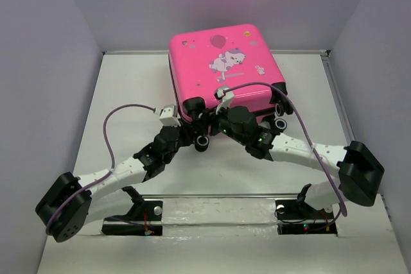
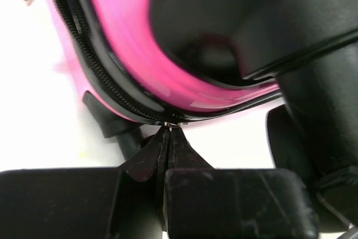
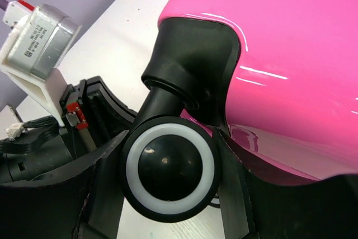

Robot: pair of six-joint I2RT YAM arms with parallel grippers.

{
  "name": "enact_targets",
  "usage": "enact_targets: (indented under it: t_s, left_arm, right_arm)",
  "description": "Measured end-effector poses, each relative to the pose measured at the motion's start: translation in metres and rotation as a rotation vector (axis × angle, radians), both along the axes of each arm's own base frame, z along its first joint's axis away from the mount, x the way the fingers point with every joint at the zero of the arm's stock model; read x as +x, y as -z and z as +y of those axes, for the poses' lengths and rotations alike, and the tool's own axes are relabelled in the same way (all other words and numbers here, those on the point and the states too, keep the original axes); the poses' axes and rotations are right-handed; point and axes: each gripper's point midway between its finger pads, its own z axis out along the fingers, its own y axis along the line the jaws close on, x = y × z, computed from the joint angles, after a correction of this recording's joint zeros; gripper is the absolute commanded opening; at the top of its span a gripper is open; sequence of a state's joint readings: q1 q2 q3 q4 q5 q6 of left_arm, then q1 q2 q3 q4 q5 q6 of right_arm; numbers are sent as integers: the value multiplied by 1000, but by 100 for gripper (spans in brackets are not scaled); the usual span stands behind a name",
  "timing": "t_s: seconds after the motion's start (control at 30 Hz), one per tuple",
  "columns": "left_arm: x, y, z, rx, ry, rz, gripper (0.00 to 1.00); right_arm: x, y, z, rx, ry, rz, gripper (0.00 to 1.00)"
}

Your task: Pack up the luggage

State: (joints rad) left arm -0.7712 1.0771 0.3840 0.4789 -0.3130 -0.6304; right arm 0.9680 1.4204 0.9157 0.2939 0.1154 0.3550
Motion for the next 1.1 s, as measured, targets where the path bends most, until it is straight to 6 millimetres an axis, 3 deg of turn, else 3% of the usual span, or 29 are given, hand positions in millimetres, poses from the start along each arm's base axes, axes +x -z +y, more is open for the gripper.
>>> enact_targets:
  t_s: [0.2,0.37,0.5,0.73,0.77,0.8,0.9,0.93,0.97,1.03,1.07,1.1]
  left_arm:
    - [-8,-6,9,-3,-13,15,6]
    - [-5,-11,32,-6,-95,19,6]
    - [3,-11,42,-6,-133,36,6]
    - [24,-11,40,-43,-127,110,7]
    - [26,-14,41,-45,-134,114,17]
    - [28,-17,42,-45,-140,116,42]
    - [31,-30,54,-42,-188,99,71]
    - [35,-48,68,-51,-239,56,89]
    - [37,-65,76,-74,-267,18,98]
    - [33,-112,93,-124,-307,-90,99]
    - [23,-152,100,-179,-310,-179,99]
    - [19,-169,104,-198,-310,-217,99]
  right_arm:
    - [-10,0,-27,1,45,-14,7]
    - [-32,-1,-54,-9,41,-14,7]
    - [-48,4,-58,-13,1,1,7]
    - [-44,8,-54,0,5,12,7]
    - [-44,8,-53,2,5,13,7]
    - [-43,8,-52,3,5,13,7]
    - [-44,7,-46,5,-8,20,7]
    - [-45,8,-44,2,-14,24,7]
    - [-46,9,-39,-5,-21,28,7]
    - [-46,11,-23,-25,-31,35,7]
    - [-47,12,-18,-30,-37,38,7]
    - [-47,12,-5,-40,-44,38,7]
